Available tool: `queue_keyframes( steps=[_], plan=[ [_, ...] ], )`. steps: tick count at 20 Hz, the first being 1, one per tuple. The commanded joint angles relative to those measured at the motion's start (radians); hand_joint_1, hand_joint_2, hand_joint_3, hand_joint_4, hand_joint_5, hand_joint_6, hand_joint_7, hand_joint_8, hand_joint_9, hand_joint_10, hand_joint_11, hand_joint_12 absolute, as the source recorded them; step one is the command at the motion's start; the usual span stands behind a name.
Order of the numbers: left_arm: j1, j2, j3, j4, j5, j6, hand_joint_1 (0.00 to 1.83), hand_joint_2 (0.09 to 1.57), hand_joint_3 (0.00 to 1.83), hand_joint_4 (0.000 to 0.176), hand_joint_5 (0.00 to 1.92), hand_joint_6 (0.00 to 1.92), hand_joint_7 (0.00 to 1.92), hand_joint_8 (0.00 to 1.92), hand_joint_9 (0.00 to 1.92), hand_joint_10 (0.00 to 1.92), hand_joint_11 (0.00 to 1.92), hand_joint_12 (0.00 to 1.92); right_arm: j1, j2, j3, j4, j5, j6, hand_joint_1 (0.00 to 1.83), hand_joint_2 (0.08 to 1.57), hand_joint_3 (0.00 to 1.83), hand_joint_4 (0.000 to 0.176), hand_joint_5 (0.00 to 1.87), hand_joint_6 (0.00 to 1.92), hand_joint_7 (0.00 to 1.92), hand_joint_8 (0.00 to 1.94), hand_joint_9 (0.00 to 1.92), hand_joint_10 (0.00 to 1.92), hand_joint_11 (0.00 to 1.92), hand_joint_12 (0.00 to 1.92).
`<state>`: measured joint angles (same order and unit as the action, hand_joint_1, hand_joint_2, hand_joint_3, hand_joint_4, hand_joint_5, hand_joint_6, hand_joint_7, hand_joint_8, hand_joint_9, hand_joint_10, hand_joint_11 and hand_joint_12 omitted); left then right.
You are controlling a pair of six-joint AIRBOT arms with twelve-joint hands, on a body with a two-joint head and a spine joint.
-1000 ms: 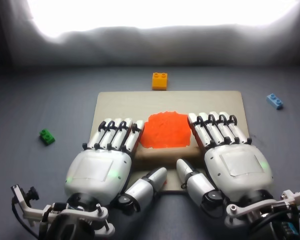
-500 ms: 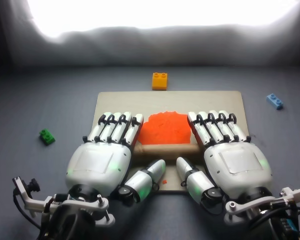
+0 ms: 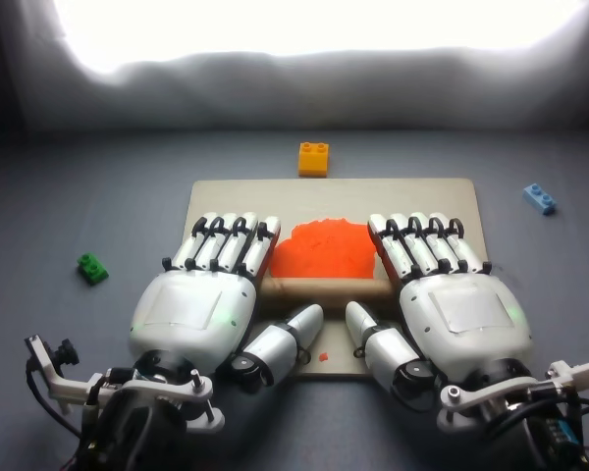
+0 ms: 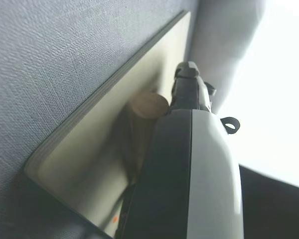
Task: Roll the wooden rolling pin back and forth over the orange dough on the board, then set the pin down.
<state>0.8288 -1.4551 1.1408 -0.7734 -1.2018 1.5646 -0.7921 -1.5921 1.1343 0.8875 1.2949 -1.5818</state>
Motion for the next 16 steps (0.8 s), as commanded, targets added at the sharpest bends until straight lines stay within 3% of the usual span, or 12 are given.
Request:
queue_keyframes(
  steps=[1, 16],
  plan=[
    [-0.005, -0.002, 0.009, 0.053, -0.086, -0.003, 0.00, 1.37, 0.00, 0.000, 0.00, 0.00, 0.00, 0.00, 0.00, 0.00, 0.00, 0.00, 0.009, 0.001, 0.007, -0.062, 0.077, 0.007, 0.00, 1.48, 0.02, 0.000, 0.01, 0.00, 0.00, 0.00, 0.00, 0.00, 0.00, 0.00],
    [-0.031, -0.016, 0.054, 0.053, -0.028, -0.010, 0.00, 1.39, 0.01, 0.000, 0.00, 0.00, 0.00, 0.00, 0.00, 0.00, 0.00, 0.00, 0.034, -0.002, 0.057, -0.034, 0.047, 0.033, 0.00, 1.48, 0.01, 0.000, 0.00, 0.00, 0.00, 0.00, 0.00, 0.00, 0.00, 0.00]
  ],
)
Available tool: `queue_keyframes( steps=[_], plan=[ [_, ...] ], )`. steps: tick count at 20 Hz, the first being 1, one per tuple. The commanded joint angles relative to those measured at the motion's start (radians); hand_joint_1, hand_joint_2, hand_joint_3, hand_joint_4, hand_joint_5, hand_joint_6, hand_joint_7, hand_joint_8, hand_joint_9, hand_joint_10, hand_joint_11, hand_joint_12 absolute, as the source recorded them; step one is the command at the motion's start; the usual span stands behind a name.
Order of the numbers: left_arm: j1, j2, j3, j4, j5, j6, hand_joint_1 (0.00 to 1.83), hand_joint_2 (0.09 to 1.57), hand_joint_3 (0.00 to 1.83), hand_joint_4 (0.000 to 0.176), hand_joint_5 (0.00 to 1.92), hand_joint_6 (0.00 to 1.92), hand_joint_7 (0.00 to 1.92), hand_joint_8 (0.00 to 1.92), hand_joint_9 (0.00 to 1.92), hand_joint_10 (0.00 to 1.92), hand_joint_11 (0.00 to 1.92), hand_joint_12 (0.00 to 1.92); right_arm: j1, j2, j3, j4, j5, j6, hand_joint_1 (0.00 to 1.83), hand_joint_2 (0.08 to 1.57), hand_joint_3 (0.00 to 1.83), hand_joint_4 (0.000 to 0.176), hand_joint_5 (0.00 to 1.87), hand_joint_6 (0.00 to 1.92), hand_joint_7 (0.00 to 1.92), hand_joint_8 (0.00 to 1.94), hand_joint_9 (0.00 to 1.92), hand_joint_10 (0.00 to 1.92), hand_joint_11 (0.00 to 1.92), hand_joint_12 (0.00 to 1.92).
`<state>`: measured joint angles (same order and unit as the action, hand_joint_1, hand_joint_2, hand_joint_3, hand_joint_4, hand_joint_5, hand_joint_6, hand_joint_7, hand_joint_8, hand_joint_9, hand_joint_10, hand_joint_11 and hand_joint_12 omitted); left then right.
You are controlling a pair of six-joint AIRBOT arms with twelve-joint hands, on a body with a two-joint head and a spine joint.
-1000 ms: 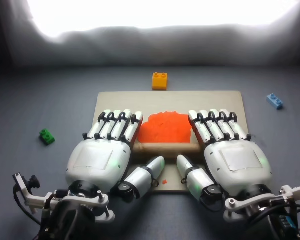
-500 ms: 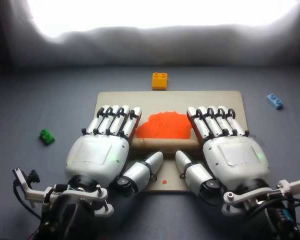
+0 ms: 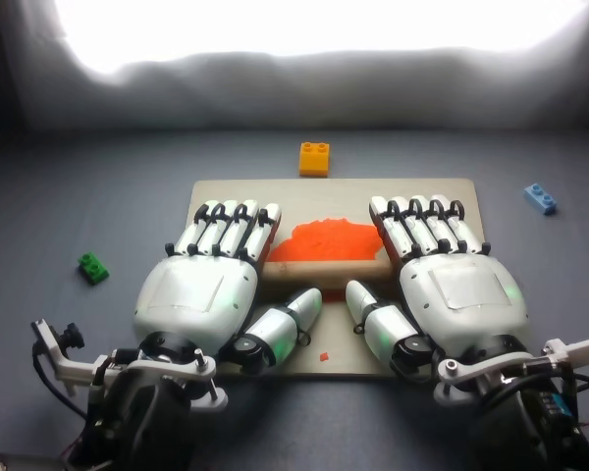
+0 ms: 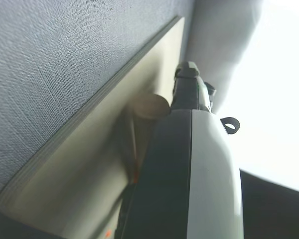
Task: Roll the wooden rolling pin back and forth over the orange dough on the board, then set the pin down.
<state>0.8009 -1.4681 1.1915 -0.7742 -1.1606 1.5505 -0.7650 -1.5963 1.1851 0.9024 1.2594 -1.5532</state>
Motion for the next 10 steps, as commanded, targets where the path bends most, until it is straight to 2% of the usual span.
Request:
queue_keyframes(
  steps=[1, 10],
  plan=[
    [-0.007, -0.005, 0.007, 0.054, -0.064, 0.004, 0.00, 1.39, 0.01, 0.000, 0.00, 0.00, 0.00, 0.00, 0.00, 0.00, 0.00, 0.00, 0.007, 0.003, 0.009, -0.044, 0.077, 0.005, 0.00, 1.48, 0.01, 0.000, 0.01, 0.01, 0.00, 0.00, 0.00, 0.00, 0.00, 0.00],
    [-0.023, -0.020, 0.042, 0.053, -0.039, -0.004, 0.00, 1.43, 0.02, 0.000, 0.00, 0.00, 0.00, 0.00, 0.00, 0.00, 0.00, 0.00, 0.012, 0.002, 0.025, -0.039, 0.058, 0.010, 0.00, 1.48, 0.01, 0.000, 0.01, 0.00, 0.00, 0.00, 0.00, 0.00, 0.00, 0.00]
  ],
)
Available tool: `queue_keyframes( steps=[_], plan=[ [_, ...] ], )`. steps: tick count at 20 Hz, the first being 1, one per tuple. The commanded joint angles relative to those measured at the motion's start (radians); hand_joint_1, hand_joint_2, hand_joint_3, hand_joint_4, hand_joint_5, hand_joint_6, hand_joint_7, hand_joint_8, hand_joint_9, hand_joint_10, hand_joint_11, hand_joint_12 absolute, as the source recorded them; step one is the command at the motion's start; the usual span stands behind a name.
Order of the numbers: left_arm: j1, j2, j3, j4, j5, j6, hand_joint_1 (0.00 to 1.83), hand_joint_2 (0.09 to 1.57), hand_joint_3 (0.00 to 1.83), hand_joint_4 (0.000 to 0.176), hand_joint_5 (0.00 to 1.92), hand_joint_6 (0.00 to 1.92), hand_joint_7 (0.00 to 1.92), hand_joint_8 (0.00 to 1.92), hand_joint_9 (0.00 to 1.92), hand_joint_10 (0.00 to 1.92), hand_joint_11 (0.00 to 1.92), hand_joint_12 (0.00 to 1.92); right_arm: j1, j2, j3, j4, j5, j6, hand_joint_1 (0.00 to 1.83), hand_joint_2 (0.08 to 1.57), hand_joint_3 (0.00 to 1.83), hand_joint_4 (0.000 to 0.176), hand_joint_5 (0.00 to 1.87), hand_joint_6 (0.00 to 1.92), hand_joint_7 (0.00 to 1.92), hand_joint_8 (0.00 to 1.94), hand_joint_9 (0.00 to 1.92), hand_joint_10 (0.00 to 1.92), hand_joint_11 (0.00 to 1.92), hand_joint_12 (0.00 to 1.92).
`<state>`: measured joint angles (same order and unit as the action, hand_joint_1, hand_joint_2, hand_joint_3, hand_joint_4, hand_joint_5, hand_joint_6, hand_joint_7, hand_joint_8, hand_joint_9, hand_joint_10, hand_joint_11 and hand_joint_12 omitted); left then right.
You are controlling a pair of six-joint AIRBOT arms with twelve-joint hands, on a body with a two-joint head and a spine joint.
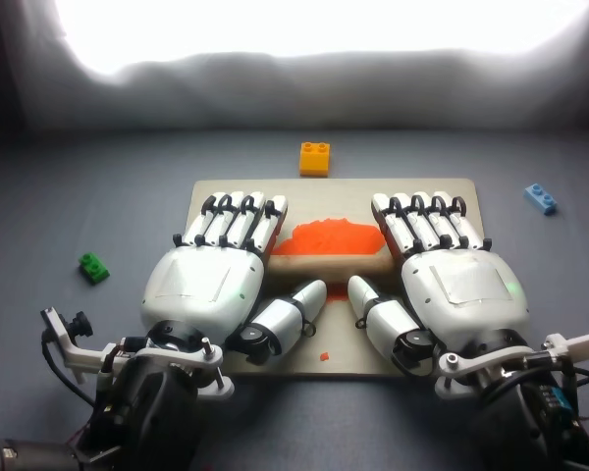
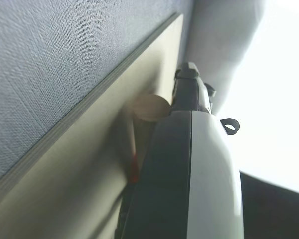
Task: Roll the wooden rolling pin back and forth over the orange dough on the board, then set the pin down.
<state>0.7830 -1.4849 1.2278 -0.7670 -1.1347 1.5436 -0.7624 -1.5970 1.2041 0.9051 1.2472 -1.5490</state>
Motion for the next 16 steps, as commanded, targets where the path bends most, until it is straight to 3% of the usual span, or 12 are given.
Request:
queue_keyframes(
  steps=[1, 16],
  plan=[
    [-0.006, -0.004, 0.008, 0.046, -0.065, 0.003, 0.00, 1.43, 0.03, 0.000, 0.00, 0.00, 0.00, 0.00, 0.00, 0.00, 0.00, 0.00, 0.010, 0.002, 0.009, -0.041, 0.070, 0.006, 0.00, 1.48, 0.01, 0.000, 0.01, 0.00, 0.00, 0.00, 0.00, 0.00, 0.00, 0.00],
    [-0.030, -0.013, 0.068, 0.044, 0.001, -0.074, 0.00, 1.44, 0.02, 0.000, 0.00, 0.00, 0.00, 0.00, 0.00, 0.00, 0.00, 0.00, 0.021, -0.004, 0.040, -0.028, 0.048, 0.015, 0.00, 1.47, 0.00, 0.000, 0.00, 0.00, 0.00, 0.00, 0.00, 0.00, 0.00, 0.00]
  ],
)
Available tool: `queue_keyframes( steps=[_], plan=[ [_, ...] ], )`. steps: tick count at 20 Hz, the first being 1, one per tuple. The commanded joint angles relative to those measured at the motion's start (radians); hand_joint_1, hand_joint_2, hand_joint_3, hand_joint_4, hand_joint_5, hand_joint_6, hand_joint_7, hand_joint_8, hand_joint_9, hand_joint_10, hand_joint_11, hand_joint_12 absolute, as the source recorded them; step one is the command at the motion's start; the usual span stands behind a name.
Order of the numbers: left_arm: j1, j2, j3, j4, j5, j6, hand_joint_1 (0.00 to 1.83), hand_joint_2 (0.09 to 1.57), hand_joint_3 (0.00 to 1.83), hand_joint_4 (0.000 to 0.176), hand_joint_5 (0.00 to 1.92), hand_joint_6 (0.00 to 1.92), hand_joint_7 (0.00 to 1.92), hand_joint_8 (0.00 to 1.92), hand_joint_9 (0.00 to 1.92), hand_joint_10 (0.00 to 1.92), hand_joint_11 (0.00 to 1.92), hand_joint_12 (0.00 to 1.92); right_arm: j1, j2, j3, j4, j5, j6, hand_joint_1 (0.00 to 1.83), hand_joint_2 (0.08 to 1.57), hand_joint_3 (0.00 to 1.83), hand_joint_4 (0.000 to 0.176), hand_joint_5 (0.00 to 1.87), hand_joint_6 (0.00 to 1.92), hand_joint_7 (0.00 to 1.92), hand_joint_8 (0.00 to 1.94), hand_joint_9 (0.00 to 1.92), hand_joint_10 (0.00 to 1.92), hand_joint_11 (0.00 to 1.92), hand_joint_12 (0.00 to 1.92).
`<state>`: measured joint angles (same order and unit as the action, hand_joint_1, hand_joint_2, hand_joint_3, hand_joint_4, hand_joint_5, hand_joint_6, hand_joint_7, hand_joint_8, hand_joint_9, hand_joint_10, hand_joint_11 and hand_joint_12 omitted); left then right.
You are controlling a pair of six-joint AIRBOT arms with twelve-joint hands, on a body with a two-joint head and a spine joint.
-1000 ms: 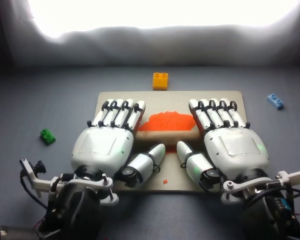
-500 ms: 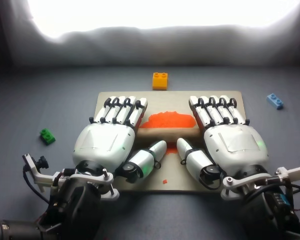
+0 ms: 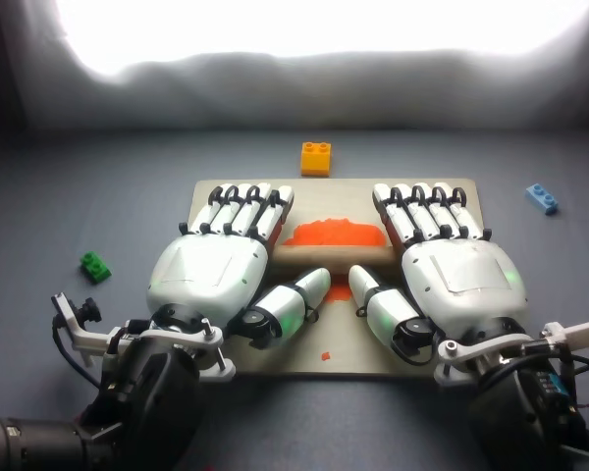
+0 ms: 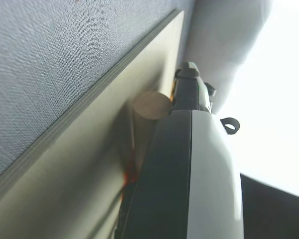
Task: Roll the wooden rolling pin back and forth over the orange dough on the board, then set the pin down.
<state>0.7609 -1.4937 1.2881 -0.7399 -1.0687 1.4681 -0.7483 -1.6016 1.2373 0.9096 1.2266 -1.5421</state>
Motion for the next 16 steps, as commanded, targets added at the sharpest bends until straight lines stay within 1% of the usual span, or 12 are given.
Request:
queue_keyframes(
  steps=[1, 16],
  plan=[
    [-0.008, -0.004, 0.011, 0.017, -0.063, 0.002, 0.00, 1.44, 0.02, 0.000, 0.00, 0.00, 0.00, 0.00, 0.00, 0.00, 0.00, 0.00, 0.009, -0.001, 0.009, -0.032, 0.068, 0.010, 0.00, 1.48, 0.00, 0.000, 0.00, 0.00, 0.01, 0.00, 0.00, 0.00, 0.00, 0.00],
    [-0.022, -0.024, 0.062, 0.005, -0.045, 0.014, 0.00, 1.44, 0.01, 0.000, 0.00, 0.00, 0.00, 0.00, 0.00, 0.00, 0.00, 0.00, 0.026, -0.014, 0.050, -0.008, 0.051, 0.012, 0.00, 1.48, 0.00, 0.000, 0.00, 0.00, 0.00, 0.00, 0.00, 0.00, 0.00, 0.00]
  ],
)
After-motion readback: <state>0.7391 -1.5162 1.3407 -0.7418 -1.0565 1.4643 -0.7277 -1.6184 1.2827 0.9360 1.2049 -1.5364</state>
